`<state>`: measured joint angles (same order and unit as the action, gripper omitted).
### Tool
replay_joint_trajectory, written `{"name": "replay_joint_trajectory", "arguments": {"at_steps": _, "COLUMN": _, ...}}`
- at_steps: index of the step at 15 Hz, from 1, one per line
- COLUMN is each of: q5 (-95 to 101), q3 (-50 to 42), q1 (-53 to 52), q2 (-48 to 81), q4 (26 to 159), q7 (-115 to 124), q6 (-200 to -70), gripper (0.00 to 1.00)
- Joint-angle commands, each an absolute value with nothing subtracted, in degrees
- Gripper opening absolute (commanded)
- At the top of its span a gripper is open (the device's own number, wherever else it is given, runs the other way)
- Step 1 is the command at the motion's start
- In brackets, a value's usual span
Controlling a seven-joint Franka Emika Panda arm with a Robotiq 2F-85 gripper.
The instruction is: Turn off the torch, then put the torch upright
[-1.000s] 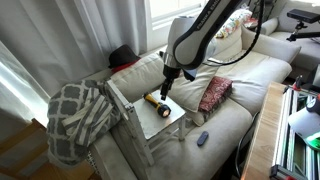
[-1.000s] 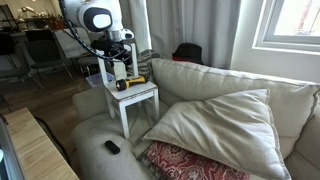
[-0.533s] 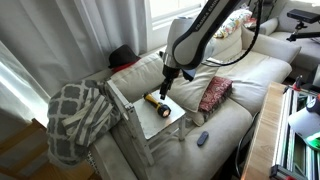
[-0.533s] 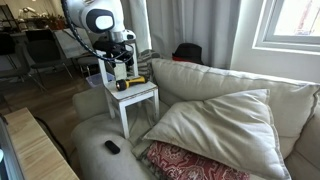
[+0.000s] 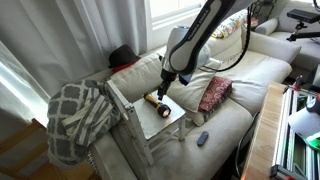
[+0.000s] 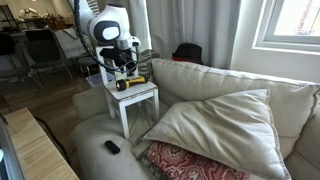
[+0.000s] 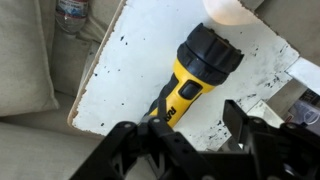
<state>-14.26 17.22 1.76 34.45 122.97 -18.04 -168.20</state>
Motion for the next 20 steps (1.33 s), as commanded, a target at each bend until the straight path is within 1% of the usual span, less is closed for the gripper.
{"name": "replay_joint_trajectory", "arguments": {"at_steps": 1, "q5": -11.92, "q3": 19.71, "q1": 4.39, "q2": 39.18, "q4": 120.59, "q7": -17.89, "q6": -171.04, "gripper": 0.31}}
{"name": "replay_joint_trajectory", "arguments": {"at_steps": 4, "q5": -10.45, "q3": 19.87, "q1": 4.95, "q2": 40.69, "q4": 120.04, "q7": -17.34, "q6": -171.7, "gripper": 0.06}}
{"name": "replay_joint_trajectory", "arguments": {"at_steps": 5, "q5": -10.26, "q3": 20.43, "q1": 5.58, "q2": 41.07, "q4": 120.13, "q7": -17.39, "q6": -172.26, "gripper": 0.01}}
{"name": "replay_joint_trajectory", "arguments": {"at_steps": 6, "q5": -10.01, "q3": 20.84, "q1": 6.04, "q2": 41.46, "q4": 120.14, "q7": -17.4, "q6": -172.75, "gripper": 0.0}}
{"name": "replay_joint_trajectory", "arguments": {"at_steps": 11, "q5": -9.56, "q3": 26.24, "q1": 10.55, "q2": 43.24, "q4": 120.75, "q7": -17.65, "q6": -176.5, "gripper": 0.0}}
{"name": "replay_joint_trajectory", "arguments": {"at_steps": 20, "q5": -4.5, "q3": 24.65, "q1": 10.35, "q2": 43.97, "q4": 122.26, "q7": -14.51, "q6": -181.23, "gripper": 0.0}}
